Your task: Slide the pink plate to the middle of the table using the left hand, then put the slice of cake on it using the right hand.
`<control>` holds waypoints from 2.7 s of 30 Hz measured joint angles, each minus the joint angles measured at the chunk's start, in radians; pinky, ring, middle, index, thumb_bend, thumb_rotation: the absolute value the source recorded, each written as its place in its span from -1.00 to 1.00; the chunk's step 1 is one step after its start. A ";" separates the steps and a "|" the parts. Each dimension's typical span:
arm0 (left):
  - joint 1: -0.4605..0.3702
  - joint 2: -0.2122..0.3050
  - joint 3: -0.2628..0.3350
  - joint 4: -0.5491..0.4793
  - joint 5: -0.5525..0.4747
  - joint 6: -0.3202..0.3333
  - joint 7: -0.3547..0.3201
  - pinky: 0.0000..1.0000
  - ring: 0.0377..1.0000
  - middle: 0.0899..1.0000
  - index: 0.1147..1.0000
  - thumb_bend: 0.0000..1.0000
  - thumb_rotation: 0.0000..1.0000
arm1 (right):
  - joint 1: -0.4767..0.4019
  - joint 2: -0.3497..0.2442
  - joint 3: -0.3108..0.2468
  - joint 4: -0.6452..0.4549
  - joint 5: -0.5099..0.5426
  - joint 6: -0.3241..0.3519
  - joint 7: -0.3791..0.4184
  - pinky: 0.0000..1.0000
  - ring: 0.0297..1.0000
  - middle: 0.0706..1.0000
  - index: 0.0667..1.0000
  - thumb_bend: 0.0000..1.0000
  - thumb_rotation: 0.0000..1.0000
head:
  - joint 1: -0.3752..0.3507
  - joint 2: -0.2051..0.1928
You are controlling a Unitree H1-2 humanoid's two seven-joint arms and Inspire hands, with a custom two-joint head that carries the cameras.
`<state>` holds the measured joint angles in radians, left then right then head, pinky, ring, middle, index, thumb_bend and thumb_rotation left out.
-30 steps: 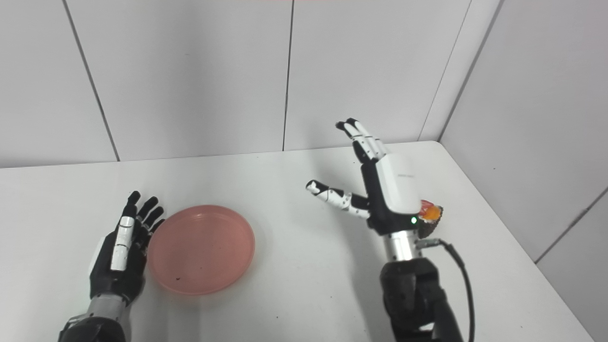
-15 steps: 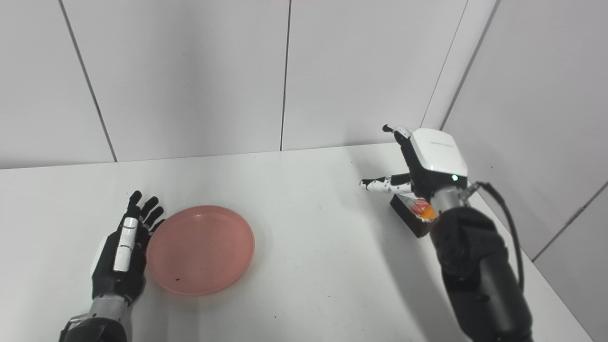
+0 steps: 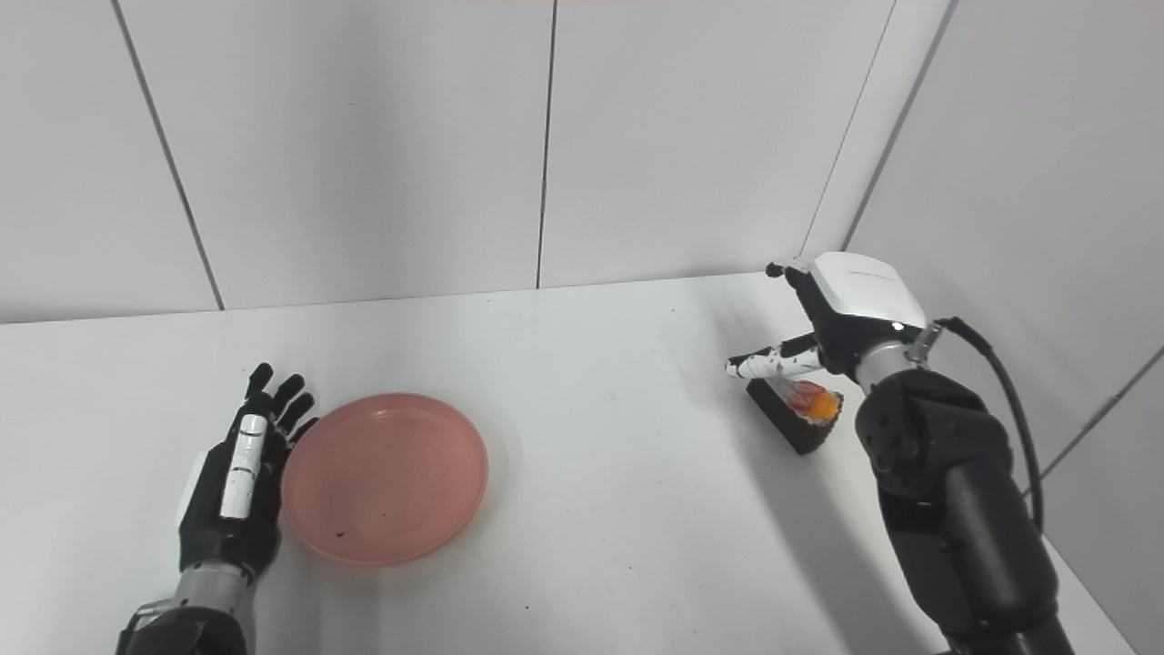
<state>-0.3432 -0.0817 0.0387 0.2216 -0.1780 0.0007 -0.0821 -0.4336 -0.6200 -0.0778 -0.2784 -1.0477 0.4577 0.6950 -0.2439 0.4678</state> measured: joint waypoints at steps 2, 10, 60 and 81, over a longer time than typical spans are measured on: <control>0.000 0.000 0.000 0.000 0.001 0.000 0.001 0.77 0.86 0.87 1.00 0.33 0.57 | 0.000 0.000 -0.001 0.003 -0.010 0.000 0.013 0.11 0.59 0.73 0.62 0.77 -0.02 | 0.000 -0.002; 0.000 0.000 -0.002 0.000 0.003 0.000 0.001 0.77 0.85 0.85 1.00 0.36 0.57 | 0.003 -0.009 -0.011 0.095 0.002 0.000 0.016 0.20 0.60 0.70 0.63 0.79 0.05 | 0.002 -0.002; 0.000 0.004 -0.007 -0.004 -0.001 0.009 -0.004 0.74 0.84 0.83 1.00 0.32 0.52 | 0.000 -0.077 0.143 0.469 0.263 -0.003 -0.307 0.23 0.55 0.65 0.53 1.00 0.03 | 0.012 0.017; 0.001 0.008 -0.011 -0.012 -0.001 0.023 -0.005 0.75 0.83 0.84 1.00 0.32 0.55 | 0.019 -0.046 0.111 0.470 0.244 -0.001 -0.411 -0.32 -0.09 0.21 0.35 0.54 -1.00 | 0.015 0.022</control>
<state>-0.3425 -0.0741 0.0276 0.2093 -0.1790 0.0235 -0.0876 -0.4148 -0.6664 0.0337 0.1917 -0.8038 0.4566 0.2835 -0.2286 0.4894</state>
